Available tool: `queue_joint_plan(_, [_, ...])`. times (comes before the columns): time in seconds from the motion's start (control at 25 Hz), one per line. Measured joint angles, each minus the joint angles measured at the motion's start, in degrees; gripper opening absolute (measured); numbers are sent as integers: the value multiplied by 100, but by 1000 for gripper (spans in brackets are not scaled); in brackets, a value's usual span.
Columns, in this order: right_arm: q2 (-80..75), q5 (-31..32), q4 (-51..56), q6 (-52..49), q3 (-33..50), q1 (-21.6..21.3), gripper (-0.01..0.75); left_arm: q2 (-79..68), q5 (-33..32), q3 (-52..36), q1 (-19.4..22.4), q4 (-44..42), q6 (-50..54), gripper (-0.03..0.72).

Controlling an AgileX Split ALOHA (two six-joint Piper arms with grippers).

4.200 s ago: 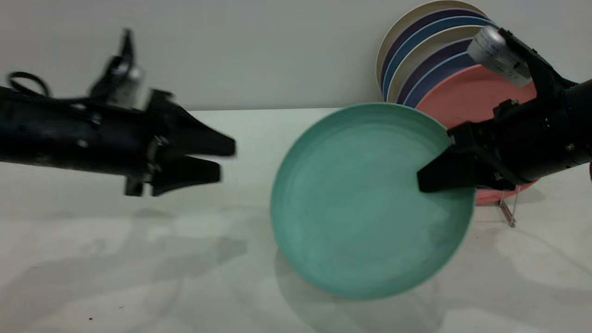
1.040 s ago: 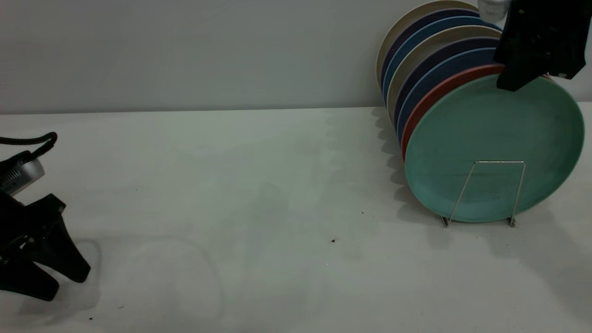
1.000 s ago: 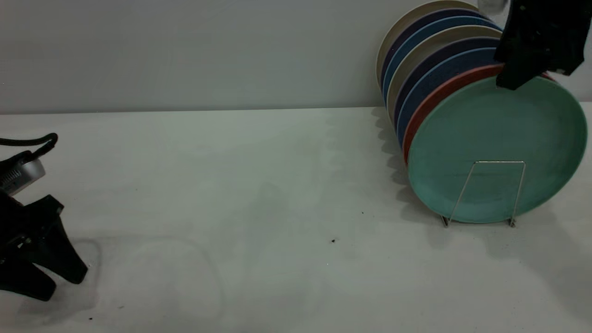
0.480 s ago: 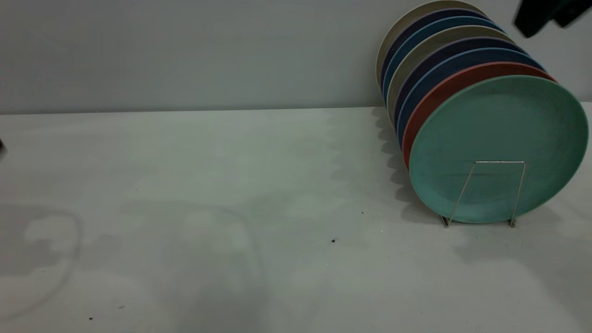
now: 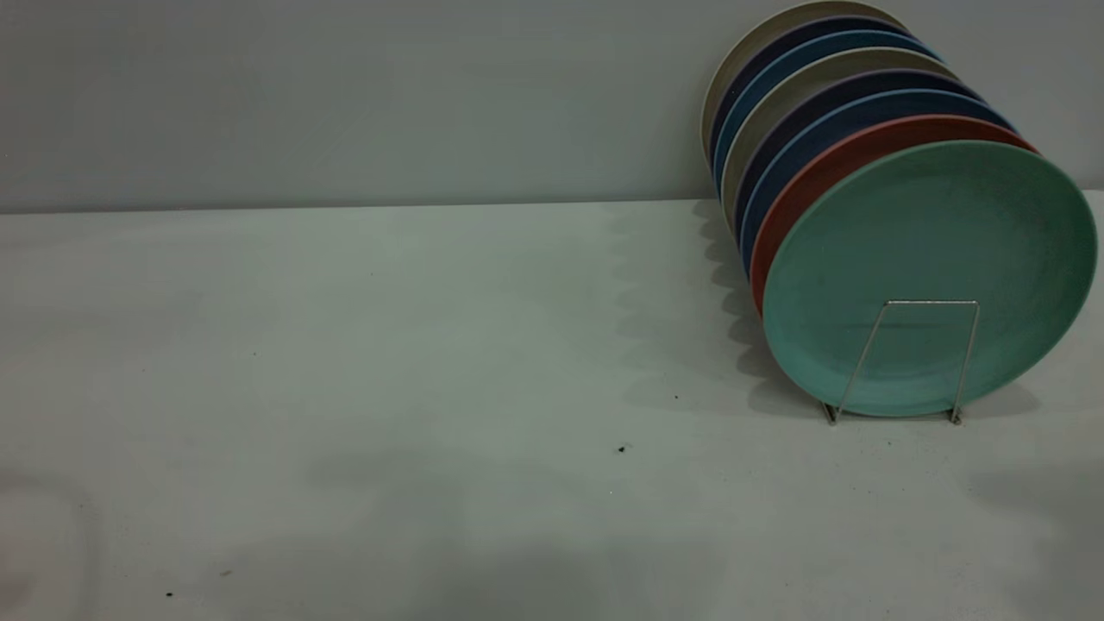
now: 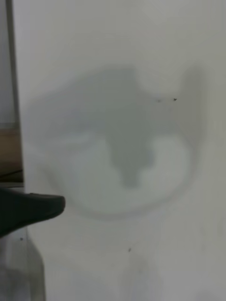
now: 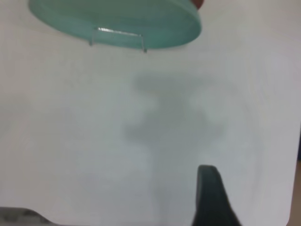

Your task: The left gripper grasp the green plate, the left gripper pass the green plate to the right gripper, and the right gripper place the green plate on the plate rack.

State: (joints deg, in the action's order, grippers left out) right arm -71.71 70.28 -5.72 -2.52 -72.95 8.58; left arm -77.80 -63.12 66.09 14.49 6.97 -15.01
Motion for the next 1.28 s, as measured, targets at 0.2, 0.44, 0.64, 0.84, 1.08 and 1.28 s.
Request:
queue_joint_plan(0.2, [1535, 76, 52, 184, 808, 0, 468, 1600, -361, -266, 0, 304, 16, 509])
queue_joint_plan(0.44, [3226, 76, 326, 538, 2189, 0, 469, 4049, -354, -1643, 0, 500, 346, 509])
queue_joint_plan(0.64, [4460, -60, 694, 744, 3247, 0, 469, 5918, -378, -2613, 0, 500, 699, 509])
queue_joint_plan(0.84, [5415, -312, 800, 889, 4219, 0, 440, 7352, -378, -3224, 0, 500, 725, 509])
queue_joint_plan(1.08, [6503, -497, 913, 900, 4562, 0, 418, 7906, -378, -3320, -46, 444, 583, 509])
queue_joint_plan(1.28, [6742, -497, 913, 900, 4562, 0, 416, 7906, -378, -3548, -369, 387, 362, 509])
